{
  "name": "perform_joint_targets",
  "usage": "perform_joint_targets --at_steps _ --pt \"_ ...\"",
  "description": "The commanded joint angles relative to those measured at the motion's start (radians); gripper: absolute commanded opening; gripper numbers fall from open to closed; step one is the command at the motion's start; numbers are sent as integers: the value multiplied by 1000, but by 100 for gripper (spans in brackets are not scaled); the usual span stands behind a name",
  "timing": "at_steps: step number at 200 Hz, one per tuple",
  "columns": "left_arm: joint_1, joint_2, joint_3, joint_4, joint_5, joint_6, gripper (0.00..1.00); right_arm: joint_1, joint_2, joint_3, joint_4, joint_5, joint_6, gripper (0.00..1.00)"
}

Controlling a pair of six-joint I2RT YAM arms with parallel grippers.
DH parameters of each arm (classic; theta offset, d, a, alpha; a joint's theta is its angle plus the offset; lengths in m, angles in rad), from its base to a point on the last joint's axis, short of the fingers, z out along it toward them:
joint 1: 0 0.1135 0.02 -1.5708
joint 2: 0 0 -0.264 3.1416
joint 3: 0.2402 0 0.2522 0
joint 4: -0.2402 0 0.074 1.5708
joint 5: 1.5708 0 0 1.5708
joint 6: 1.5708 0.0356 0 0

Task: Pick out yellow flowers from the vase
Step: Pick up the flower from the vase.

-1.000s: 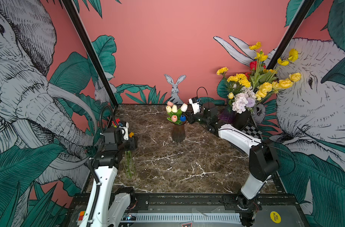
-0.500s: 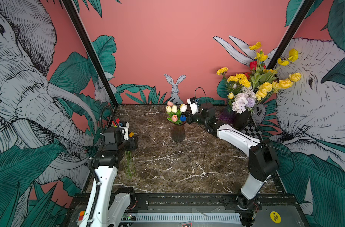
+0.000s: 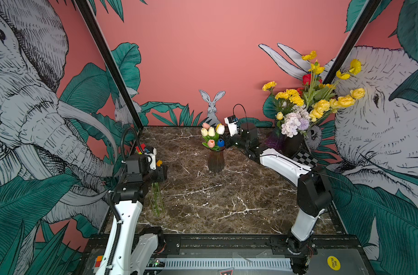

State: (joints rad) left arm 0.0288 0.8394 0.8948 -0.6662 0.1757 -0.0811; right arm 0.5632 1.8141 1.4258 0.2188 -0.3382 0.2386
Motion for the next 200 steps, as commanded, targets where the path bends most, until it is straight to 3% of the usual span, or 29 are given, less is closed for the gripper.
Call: perform_joint_targets --at_steps 1,34,89,152,200 --pt "-4 0 -10 11 10 13 63 6 29 42 9 15 -15 20" --pt "-3 0 -9 11 10 12 63 6 40 56 -6 44 -19 19" --pt "-4 0 -10 11 10 13 63 4 -27 -2 9 113 13 8" --pt "-3 -5 -10 12 13 12 64 -6 -68 -7 -41 170 31 10" --pt "-4 -6 -9 12 13 11 64 -25 -61 -11 -37 118 58 14"
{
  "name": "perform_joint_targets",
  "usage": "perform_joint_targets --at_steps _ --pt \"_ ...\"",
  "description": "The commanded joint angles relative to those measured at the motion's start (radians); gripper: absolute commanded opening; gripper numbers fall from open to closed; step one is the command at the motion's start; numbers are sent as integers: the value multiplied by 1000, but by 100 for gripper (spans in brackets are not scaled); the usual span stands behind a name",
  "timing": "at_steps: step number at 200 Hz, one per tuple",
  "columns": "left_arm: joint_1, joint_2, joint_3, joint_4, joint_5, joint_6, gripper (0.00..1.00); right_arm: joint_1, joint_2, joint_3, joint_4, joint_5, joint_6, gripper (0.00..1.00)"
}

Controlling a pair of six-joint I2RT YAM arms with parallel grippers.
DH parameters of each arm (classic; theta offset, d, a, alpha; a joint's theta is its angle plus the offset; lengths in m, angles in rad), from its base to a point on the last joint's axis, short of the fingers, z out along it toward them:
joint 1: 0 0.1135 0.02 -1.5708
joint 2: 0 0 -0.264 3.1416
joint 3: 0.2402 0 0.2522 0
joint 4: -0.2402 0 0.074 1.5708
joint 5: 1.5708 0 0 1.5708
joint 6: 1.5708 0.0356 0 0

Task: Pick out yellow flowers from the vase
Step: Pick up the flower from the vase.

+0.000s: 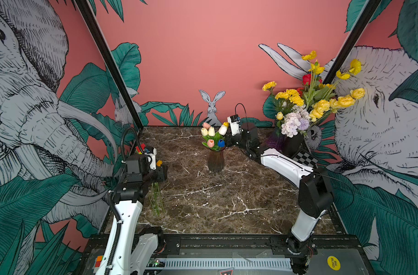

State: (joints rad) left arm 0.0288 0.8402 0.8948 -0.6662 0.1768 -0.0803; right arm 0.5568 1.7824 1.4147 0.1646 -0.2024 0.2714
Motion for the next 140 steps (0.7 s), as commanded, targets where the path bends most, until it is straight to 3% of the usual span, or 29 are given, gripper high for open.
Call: perform_joint_targets --at_steps 1,51,92,140 --pt "-4 -6 -9 12 12 10 64 -19 -29 0 18 -20 27 14" --pt "-3 -4 -9 12 12 10 65 -40 -20 3 18 -57 56 11" --pt "-4 -4 -8 13 12 11 65 -40 -35 -12 40 -101 71 3" --pt "-4 -3 -8 13 15 11 65 -40 -69 -48 73 -137 86 3"
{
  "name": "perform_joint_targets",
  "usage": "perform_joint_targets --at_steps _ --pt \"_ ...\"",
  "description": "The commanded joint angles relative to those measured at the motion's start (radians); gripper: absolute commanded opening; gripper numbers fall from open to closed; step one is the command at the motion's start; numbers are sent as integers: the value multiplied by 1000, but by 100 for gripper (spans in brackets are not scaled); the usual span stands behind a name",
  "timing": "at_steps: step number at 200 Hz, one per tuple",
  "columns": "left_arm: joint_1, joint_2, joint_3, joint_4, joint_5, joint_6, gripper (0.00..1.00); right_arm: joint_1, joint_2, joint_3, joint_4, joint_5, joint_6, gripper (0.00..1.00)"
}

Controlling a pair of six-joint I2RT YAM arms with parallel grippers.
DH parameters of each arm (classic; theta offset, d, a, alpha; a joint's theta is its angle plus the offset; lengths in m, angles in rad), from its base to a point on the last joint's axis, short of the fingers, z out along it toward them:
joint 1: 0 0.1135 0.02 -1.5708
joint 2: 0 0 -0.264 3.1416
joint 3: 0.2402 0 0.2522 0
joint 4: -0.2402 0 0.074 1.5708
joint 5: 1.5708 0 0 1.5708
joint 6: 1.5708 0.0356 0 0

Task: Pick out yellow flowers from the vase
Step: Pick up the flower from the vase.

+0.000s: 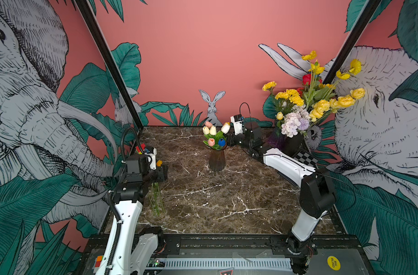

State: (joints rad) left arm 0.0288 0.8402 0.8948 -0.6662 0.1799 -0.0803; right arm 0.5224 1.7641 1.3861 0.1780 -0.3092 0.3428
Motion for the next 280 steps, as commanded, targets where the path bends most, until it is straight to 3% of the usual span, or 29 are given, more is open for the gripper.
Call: perform_joint_targets --at_steps 1,153,280 --pt "-4 -3 -8 13 12 10 65 -6 -51 -20 60 -31 16 3" --pt "-3 -9 -10 16 23 11 67 -38 -154 -212 277 -83 120 2" --pt "-4 -28 -10 26 42 8 68 -73 -288 -245 313 40 221 0"
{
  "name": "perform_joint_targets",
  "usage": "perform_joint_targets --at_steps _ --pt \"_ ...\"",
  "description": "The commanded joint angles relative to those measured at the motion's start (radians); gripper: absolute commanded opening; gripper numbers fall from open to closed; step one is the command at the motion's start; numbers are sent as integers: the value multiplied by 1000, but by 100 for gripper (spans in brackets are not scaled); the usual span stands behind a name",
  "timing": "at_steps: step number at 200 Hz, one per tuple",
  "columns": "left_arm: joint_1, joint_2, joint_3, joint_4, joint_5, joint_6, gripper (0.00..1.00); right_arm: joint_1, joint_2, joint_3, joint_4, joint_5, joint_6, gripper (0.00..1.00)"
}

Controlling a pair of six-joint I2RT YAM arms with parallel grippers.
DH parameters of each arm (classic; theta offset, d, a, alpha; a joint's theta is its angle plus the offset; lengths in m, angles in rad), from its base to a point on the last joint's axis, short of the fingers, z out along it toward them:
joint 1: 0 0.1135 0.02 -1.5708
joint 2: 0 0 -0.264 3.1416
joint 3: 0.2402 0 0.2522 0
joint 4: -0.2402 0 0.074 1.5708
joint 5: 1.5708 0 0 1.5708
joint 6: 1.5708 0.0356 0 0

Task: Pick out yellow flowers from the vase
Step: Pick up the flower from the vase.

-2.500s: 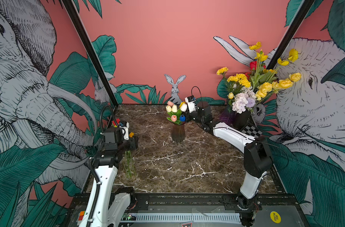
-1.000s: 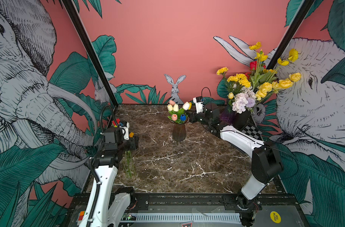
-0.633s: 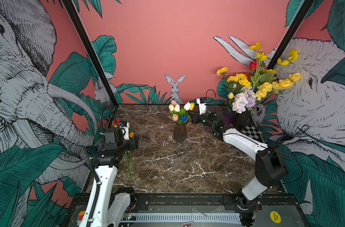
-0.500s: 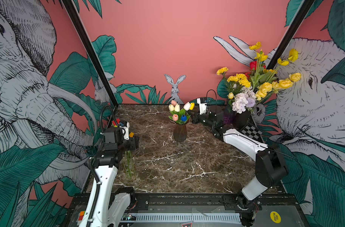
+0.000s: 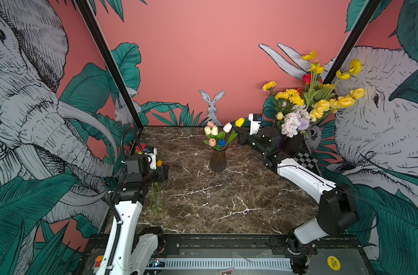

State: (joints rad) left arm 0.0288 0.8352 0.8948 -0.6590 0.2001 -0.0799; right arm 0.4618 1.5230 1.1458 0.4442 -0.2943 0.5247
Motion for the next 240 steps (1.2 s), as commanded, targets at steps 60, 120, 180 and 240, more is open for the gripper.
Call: perform_joint_targets --at_steps 60,120,180,240 --pt "-23 -75 -18 80 106 -37 69 -43 -229 -33 -35 47 38 0" --pt "-231 -126 38 115 99 -53 69 -54 -432 -69 -126 31 43 0" --pt "-506 -79 99 212 163 -80 70 -16 -583 -164 -212 -97 75 0" --pt "-854 120 71 332 105 -9 69 195 -588 -271 -108 -88 76 0"
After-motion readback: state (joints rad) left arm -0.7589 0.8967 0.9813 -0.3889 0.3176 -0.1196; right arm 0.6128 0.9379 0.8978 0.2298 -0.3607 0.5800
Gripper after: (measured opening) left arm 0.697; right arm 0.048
